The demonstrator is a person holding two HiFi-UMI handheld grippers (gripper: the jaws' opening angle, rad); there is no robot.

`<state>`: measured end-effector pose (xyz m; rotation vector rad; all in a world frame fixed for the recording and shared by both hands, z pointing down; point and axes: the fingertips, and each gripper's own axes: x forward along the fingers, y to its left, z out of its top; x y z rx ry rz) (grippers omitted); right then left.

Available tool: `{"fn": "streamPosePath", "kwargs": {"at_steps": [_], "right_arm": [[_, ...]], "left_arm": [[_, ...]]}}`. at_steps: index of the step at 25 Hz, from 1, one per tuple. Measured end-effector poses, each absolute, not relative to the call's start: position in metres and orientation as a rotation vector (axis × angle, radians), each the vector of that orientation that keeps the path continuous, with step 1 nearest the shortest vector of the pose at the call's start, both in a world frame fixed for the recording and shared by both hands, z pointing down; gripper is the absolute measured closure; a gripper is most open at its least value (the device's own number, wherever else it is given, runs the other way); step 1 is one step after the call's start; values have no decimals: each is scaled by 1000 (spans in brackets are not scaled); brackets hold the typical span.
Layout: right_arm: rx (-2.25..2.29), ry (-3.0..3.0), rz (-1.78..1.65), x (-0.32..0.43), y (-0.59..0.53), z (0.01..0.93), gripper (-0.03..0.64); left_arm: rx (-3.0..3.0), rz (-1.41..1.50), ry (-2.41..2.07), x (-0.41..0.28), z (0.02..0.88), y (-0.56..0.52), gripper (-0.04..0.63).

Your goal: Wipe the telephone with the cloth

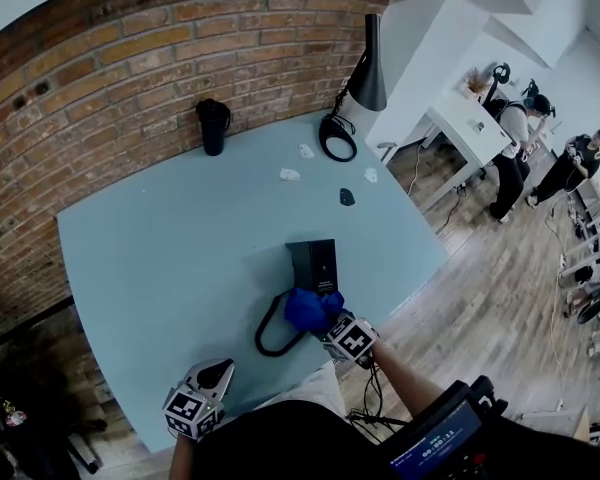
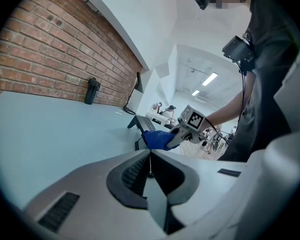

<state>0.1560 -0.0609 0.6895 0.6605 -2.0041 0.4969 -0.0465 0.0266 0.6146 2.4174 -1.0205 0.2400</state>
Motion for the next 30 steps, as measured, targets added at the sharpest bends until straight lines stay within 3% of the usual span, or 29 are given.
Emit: {"fn": "streamPosePath", "kwargs": {"at_steps": [15,25,30], "right_arm": [[1062,-1894,-218,214,-269,512,471],[837,-1764,-58,206,-226,638,469],[910,-1805,22,204,-223,649,469]], "left_arm": [[2417,225,-1045,-49,612,26,575],[2405,230,-1060,-52,611,27,575],[2389,220,-1065,-58,614,25,575]]}}
